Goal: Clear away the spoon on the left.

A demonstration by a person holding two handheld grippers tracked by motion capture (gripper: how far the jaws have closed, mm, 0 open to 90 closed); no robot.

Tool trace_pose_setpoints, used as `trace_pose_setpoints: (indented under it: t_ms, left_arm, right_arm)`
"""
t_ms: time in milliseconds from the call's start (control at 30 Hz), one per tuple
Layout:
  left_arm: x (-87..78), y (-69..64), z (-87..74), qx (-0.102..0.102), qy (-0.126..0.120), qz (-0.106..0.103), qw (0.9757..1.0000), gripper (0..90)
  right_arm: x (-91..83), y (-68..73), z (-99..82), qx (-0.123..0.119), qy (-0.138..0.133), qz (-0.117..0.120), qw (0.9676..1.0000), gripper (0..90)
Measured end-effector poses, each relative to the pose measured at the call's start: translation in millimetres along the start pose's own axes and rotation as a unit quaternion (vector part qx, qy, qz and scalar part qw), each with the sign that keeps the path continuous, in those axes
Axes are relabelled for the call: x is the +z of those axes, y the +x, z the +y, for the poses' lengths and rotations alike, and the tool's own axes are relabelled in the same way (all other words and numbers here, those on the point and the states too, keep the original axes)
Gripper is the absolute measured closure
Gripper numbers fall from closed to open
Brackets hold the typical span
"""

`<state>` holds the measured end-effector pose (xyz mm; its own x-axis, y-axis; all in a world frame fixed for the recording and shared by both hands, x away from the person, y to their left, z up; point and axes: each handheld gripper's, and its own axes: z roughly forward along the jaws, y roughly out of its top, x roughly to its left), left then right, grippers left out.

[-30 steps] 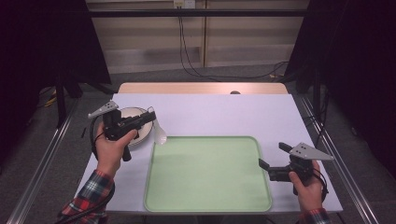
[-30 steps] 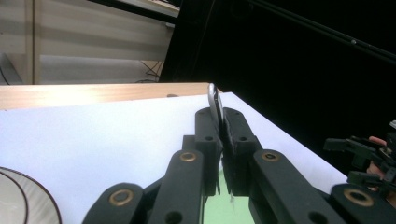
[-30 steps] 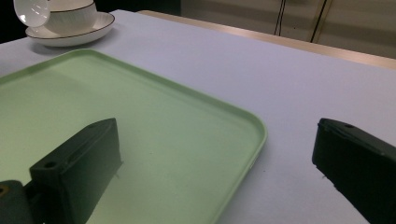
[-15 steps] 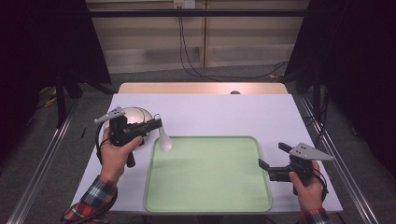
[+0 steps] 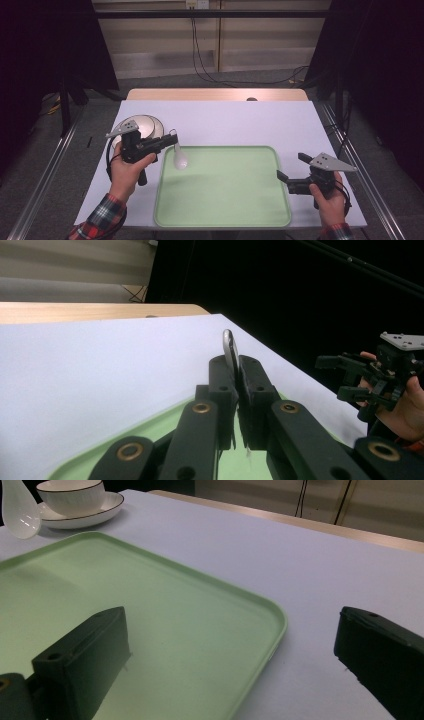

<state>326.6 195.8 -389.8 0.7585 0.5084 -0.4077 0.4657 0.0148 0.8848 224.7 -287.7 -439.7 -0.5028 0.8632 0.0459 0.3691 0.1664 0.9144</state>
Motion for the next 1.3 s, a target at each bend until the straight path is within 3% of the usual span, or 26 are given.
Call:
trace_pose_setpoints:
  t_ms: [433,1300]
  left_arm:
    - [3.7,-4.8,-13.1,-0.001,0.022,-0.012,0.9997,85.9]
    - [0.8,-11.7,-32.6,-0.013,0.034,-0.028,0.9989,85.9]
  right_arm:
    - [0.1,0.4,0.1,-0.001,0.001,0.001,1.0,0.9]
    - [1.0,1.0,0.0,-0.006,0.002,0.004,1.0,0.9]
